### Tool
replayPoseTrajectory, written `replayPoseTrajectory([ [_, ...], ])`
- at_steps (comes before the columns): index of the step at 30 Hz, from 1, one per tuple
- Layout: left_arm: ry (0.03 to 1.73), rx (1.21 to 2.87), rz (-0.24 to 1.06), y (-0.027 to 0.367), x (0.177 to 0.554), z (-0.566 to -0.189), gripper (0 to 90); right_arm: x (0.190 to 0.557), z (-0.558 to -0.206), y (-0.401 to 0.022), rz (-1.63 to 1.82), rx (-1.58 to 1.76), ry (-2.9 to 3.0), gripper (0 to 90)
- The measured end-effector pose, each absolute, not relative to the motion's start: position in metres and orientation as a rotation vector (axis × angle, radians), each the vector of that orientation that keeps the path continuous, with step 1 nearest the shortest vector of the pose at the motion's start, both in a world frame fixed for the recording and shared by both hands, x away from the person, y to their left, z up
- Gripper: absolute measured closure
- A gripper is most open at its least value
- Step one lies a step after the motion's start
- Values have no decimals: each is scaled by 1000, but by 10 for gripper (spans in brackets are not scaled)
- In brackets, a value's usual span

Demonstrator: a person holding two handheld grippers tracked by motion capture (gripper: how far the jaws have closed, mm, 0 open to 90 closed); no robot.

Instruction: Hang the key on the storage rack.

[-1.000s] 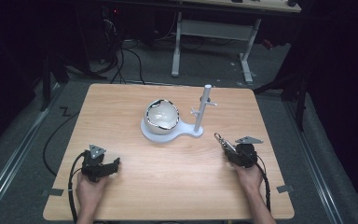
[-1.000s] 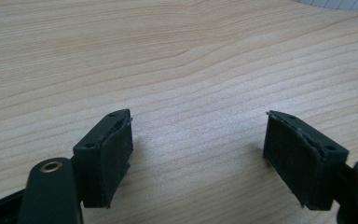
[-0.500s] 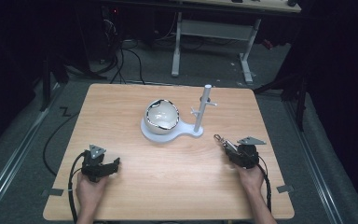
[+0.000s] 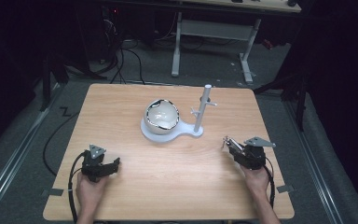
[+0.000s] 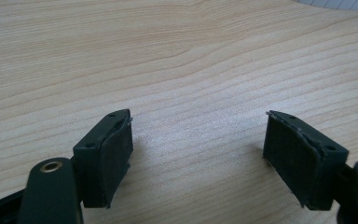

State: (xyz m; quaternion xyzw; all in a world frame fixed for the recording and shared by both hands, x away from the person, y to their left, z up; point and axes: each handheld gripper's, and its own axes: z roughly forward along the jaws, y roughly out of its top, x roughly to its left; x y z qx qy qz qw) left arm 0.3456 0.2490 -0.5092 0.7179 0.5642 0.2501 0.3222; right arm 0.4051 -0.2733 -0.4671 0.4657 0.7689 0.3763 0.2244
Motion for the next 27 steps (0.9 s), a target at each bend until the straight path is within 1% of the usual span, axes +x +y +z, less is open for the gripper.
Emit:
replayPoseTrajectory([
  [18,1481,1885,657,249,346,-509,243,395,-430,-270,1140,1190,2072,611],
  [27,1481,1885,657,249,346,-509,242,394,-419,-270,1162,1168,2058,612],
])
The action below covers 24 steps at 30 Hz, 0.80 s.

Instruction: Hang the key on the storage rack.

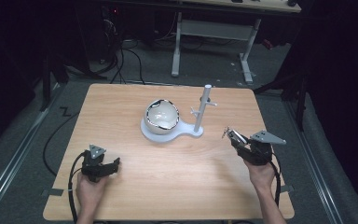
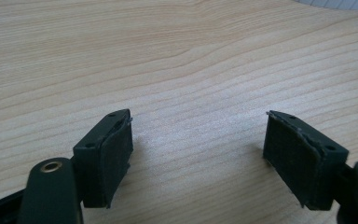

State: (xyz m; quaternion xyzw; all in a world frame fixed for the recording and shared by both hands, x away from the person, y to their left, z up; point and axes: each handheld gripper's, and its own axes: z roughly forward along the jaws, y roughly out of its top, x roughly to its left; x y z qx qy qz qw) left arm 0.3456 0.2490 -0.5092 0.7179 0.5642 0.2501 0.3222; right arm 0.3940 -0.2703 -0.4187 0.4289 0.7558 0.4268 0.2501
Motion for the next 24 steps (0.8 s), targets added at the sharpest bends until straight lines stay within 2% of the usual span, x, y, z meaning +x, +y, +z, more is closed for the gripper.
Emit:
replayPoseTrajectory([
  [24,1481,1885,656,249,346,-509,242,398,-375,-270,1251,1100,1996,611],
])
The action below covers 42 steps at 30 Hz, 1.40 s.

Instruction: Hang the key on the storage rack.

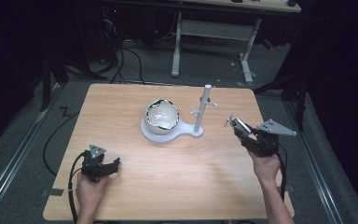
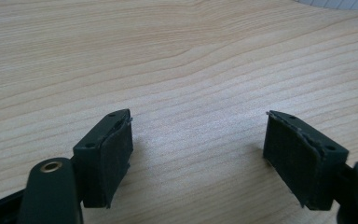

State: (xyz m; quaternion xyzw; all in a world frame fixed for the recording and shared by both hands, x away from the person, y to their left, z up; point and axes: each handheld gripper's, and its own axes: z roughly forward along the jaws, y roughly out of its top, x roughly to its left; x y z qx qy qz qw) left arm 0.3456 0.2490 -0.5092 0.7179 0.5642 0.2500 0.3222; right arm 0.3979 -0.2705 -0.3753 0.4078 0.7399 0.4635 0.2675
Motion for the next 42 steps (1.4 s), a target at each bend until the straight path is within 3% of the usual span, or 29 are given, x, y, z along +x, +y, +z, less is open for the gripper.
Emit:
replayPoseTrajectory([
  [42,1481,1884,656,249,346,-509,242,418,-329,-242,1366,1021,1989,611],
])
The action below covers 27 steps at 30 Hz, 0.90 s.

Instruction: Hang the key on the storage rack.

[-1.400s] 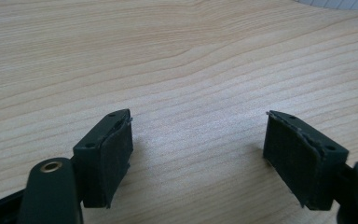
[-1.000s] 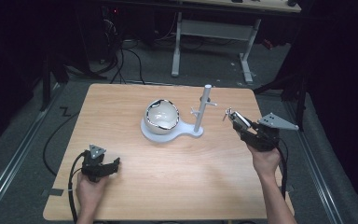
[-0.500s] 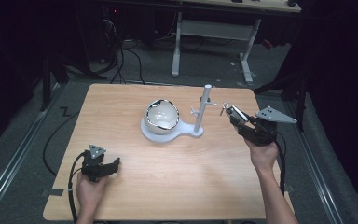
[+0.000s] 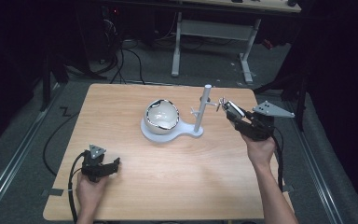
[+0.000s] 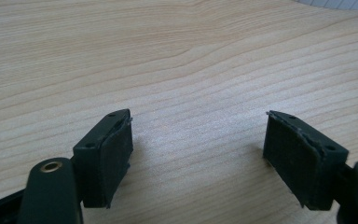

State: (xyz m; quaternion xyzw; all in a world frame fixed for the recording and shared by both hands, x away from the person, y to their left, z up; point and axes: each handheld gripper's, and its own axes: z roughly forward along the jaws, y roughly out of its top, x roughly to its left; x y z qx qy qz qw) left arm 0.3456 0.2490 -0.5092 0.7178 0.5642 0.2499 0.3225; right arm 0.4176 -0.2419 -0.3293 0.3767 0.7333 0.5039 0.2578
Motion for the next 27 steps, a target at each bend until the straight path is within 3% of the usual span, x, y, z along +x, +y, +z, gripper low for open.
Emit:
replayPoseTrajectory([
  [27,1481,1884,655,249,346,-509,243,435,-333,-230,1329,1060,2012,610],
])
